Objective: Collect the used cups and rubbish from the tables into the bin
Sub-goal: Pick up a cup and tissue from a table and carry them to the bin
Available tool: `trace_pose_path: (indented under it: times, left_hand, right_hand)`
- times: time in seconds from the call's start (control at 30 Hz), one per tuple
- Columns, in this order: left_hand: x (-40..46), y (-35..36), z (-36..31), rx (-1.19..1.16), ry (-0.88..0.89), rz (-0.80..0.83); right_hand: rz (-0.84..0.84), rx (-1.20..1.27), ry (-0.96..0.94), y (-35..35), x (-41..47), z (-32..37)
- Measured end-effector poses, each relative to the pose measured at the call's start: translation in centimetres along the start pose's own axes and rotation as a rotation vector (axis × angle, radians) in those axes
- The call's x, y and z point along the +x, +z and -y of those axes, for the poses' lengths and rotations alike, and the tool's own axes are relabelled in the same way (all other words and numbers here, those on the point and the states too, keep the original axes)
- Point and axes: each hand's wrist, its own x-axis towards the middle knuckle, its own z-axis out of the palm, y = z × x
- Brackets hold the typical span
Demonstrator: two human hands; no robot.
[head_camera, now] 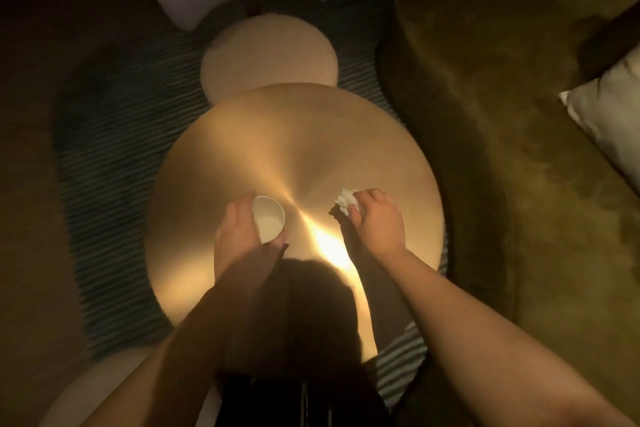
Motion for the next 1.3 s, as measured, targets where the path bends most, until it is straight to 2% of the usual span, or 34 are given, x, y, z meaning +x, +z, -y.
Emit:
trace_pose_path:
  times: [0.23, 0.47, 0.57, 0.77, 0.97, 1.07, 1.3]
  left_hand:
    - [-1.7, 1.0, -7.9, 0.006, 0.336, 0.083]
    - [-8.4, 5.0, -15.8, -0.005, 0.800, 0.375]
    - [-13.8, 7.0, -18.1, -0.001, 0.976, 0.506]
    - [-28.2, 11.1, -19.9, 0.039, 1.300, 0.774]
    - [-45.1, 13.4, -19.6, 0.076, 1.644, 0.945]
    - [-55.6, 14.0, -18.7, 0.052, 1.795, 1.020]
    - [-80.7, 13.5, -13.3, 0.027, 2.043, 1.249]
  right_hand:
    - [-0.255, 0.077, 0.289, -6.2, -10.8, -3.5]
    - [-0.578, 0.195, 0.706, -6.4, -26.6, -7.3]
    - [-0.660, 0.217, 0.923, -4.7, -34.6, -7.6]
    - [-0.804, 0.270, 1.325, -0.8, -49.9, -5.8]
    - [-1.010, 0.340, 1.701, 2.2, -65.1, -3.2]
    - [-1.121, 0.319, 1.823, 4.5, -73.8, -1.8]
    - [-1.105, 0.238, 2.124, 10.3, -96.5, 3.9]
